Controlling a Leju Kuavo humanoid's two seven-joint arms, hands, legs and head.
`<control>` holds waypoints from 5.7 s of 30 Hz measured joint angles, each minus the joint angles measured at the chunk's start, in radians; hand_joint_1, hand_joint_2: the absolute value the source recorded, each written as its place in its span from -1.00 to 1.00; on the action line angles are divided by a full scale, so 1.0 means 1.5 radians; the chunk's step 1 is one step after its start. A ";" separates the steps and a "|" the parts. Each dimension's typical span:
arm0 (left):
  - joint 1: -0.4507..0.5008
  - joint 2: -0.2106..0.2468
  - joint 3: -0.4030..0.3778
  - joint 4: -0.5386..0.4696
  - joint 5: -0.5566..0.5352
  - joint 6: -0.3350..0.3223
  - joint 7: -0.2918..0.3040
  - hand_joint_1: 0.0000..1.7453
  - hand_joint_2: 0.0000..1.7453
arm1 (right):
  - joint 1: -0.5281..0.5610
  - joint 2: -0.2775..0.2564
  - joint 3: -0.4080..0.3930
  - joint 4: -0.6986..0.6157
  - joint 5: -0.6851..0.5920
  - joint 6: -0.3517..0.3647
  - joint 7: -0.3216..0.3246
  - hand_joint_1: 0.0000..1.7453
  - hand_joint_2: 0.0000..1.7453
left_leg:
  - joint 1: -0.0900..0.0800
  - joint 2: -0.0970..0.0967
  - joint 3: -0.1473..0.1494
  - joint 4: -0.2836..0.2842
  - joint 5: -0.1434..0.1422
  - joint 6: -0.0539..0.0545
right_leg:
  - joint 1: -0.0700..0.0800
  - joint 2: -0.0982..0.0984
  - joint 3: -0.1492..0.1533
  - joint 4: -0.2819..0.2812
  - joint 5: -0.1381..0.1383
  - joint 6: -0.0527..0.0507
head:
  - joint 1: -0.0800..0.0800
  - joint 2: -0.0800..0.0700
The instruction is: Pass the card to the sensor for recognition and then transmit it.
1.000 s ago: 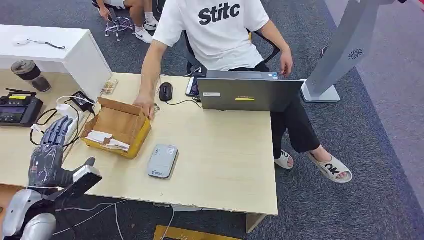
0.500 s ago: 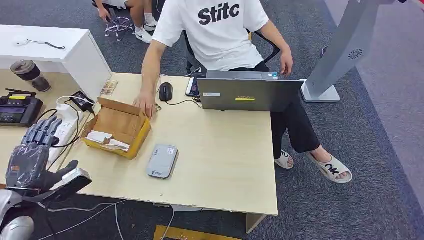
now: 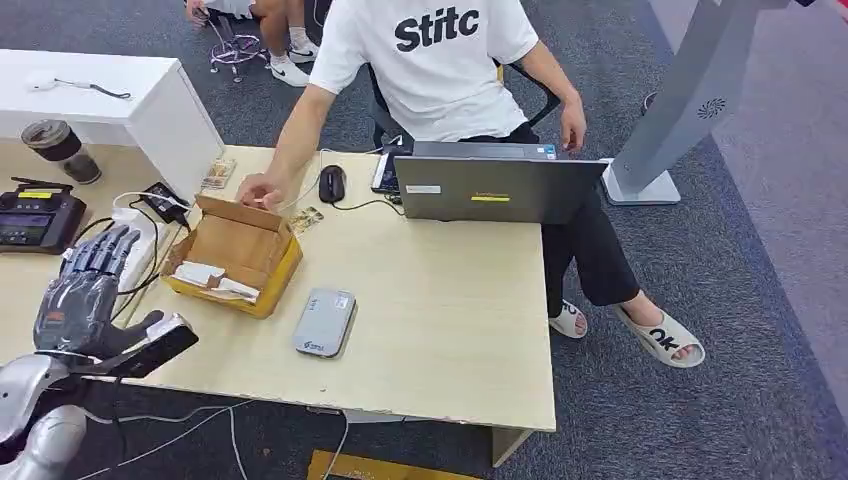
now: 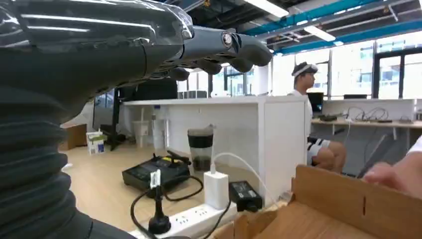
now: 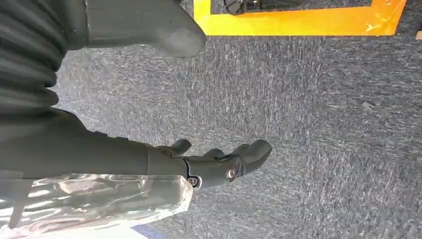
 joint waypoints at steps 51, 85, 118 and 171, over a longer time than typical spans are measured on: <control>-0.088 -0.057 -0.075 0.210 -0.055 0.049 0.024 -0.98 1.00 | -0.002 0.000 0.000 0.000 0.035 0.012 0.017 -1.00 1.00 | 0.000 0.000 0.000 0.000 0.000 0.000 | 0.000 0.000 0.000 0.000 0.000 0.000 | 0.000 0.000; -0.162 -0.058 -0.124 0.289 0.012 -0.029 -0.029 0.26 1.00 | -0.011 0.000 0.002 0.000 0.054 0.015 0.025 -1.00 1.00 | 0.000 0.001 0.000 0.000 0.000 0.000 | 0.000 0.001 0.000 0.000 0.000 0.000 | 0.000 0.000; -0.159 -0.021 -0.150 0.278 -0.010 0.007 -0.004 1.00 1.00 | -0.012 0.000 0.002 0.000 0.056 0.013 0.019 -1.00 1.00 | 0.000 0.001 0.000 0.000 0.000 0.000 | 0.000 0.001 0.000 0.000 0.000 0.000 | 0.000 0.000; -0.401 -0.033 -0.140 0.324 -0.059 0.156 0.069 -1.00 -1.00 | -0.022 0.000 0.004 0.001 0.068 -0.001 0.031 -1.00 1.00 | 0.001 0.001 0.000 0.000 0.001 -0.001 | 0.001 0.001 0.000 0.001 0.002 -0.001 | 0.000 0.000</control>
